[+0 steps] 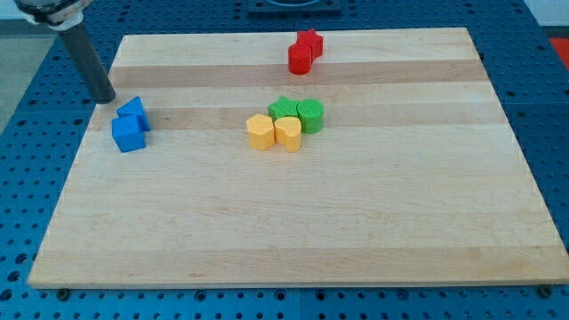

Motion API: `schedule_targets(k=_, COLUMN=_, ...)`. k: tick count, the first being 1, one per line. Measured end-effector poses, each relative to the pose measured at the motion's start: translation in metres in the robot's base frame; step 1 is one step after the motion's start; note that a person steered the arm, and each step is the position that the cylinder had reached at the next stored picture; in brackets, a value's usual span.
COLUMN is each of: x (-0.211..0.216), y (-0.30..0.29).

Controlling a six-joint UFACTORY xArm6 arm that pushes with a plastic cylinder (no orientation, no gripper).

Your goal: Place the blue triangle in between blue cube and yellow hexagon

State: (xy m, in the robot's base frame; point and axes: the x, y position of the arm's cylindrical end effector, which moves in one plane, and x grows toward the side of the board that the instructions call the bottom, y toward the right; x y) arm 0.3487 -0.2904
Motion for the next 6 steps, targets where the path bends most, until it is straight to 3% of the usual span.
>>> schedule_targets(k=6, x=0.052, y=0.076)
